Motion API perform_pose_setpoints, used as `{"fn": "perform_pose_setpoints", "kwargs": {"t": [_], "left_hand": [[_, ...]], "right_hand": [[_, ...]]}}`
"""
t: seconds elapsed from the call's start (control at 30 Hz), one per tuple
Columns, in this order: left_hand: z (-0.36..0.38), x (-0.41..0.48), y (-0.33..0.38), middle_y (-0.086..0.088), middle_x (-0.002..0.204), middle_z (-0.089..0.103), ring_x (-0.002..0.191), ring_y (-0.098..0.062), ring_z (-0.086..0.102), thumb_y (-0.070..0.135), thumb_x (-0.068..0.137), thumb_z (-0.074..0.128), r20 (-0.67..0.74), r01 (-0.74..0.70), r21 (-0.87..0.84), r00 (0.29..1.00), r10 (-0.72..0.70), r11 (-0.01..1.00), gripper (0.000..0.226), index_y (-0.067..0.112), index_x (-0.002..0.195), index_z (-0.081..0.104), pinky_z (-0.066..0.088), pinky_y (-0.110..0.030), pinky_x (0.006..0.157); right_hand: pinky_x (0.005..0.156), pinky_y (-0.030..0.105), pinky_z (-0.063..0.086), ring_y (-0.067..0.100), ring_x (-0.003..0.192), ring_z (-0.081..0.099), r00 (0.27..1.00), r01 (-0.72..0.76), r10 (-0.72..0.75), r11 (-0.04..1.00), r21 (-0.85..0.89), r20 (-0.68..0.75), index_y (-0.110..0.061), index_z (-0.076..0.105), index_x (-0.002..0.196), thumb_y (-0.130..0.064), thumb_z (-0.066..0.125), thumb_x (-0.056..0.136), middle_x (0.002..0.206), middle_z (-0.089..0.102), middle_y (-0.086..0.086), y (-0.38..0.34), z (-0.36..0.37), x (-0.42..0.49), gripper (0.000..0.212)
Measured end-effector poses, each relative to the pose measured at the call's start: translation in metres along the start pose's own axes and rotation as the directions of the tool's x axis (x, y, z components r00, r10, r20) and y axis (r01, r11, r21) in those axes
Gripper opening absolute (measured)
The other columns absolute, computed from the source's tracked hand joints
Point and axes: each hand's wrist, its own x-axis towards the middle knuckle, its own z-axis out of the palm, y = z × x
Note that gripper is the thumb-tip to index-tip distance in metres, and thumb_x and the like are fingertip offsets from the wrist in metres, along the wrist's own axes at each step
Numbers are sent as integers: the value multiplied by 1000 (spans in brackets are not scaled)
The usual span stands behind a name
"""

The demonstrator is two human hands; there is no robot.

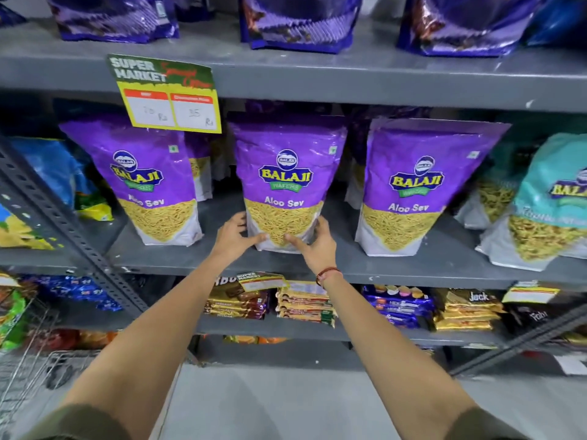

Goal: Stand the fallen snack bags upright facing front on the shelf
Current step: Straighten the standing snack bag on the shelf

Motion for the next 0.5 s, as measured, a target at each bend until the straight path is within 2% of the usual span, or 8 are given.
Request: {"fn": "perform_pose_setpoints", "kwargs": {"t": [0.03, 0.1, 0.17, 0.27, 0.37, 0.43, 0.47, 0.5], "left_hand": [[2, -4, -1, -12, 127, 57, 111, -24, 57, 23, 68, 80, -59, -2, -15, 998, 1, 1000, 72, 8, 129, 45, 45, -28, 87], [14, -20, -5, -7, 119, 54, 99, -18, 58, 30, 69, 80, -273, -52, -31, 961, 42, 998, 68, 12, 125, 47, 49, -32, 84], [37, -45, -6, -1, 104, 51, 82, -16, 55, 35, 74, 74, -383, -142, 53, 911, 151, 988, 46, 17, 110, 51, 51, -38, 77], [78, -66, 5, 3, 93, 49, 74, -9, 48, 36, 81, 65, -221, -290, 194, 918, 330, 937, 28, 16, 97, 55, 51, -35, 68], [116, -57, 39, 6, 91, 49, 77, -3, 47, 39, 82, 61, -55, -433, 184, 892, 449, 883, 29, 16, 100, 58, 50, -30, 72], [138, -41, 63, 0, 104, 54, 91, -8, 54, 35, 82, 66, 31, -398, 107, 917, 397, 911, 41, 14, 115, 56, 50, -32, 84], [148, -32, 73, -4, 115, 55, 101, -11, 54, 33, 80, 68, 80, -350, 67, 935, 345, 934, 51, 13, 124, 51, 48, -34, 91], [157, -22, 79, -7, 126, 53, 112, -15, 53, 32, 79, 70, 136, -292, 38, 949, 284, 956, 61, 11, 131, 46, 45, -36, 98]], "right_hand": [[91, 23, 46, 23, 118, 57, 1000, -8, 8, 1000, 6, -3, -8, 43, 132, -28, 81, 71, 128, 61, 11, 2, -4, -1, 74], [101, 32, 45, 22, 120, 55, 995, -17, 17, 1000, 10, -94, -6, 47, 130, -27, 82, 71, 130, 59, 12, 7, -18, -5, 71], [98, 41, 47, 21, 107, 58, 966, 14, -13, 1000, 4, -259, -5, 56, 117, -27, 81, 72, 115, 62, 10, 11, -40, -14, 56], [84, 45, 49, 24, 90, 53, 848, 79, -97, 995, -57, -522, -6, 58, 98, -38, 80, 69, 95, 53, 6, 14, -82, -24, 48], [86, 35, 44, 28, 97, 50, 706, 109, -95, 994, -25, -702, -4, 54, 108, -42, 83, 63, 102, 47, 7, 11, -131, -19, 66], [88, 18, 38, 19, 106, 47, 719, 70, -2, 995, 70, -695, -5, 48, 127, -35, 84, 66, 120, 45, 13, 6, -163, -9, 77], [91, 14, 35, 15, 113, 44, 759, 23, 57, 993, 114, -648, -7, 43, 134, -33, 82, 69, 131, 42, 13, 5, -178, -3, 81], [98, 17, 34, 13, 121, 41, 811, -31, 112, 988, 150, -574, -9, 39, 139, -32, 81, 71, 141, 39, 13, 8, -191, 5, 84]]}}
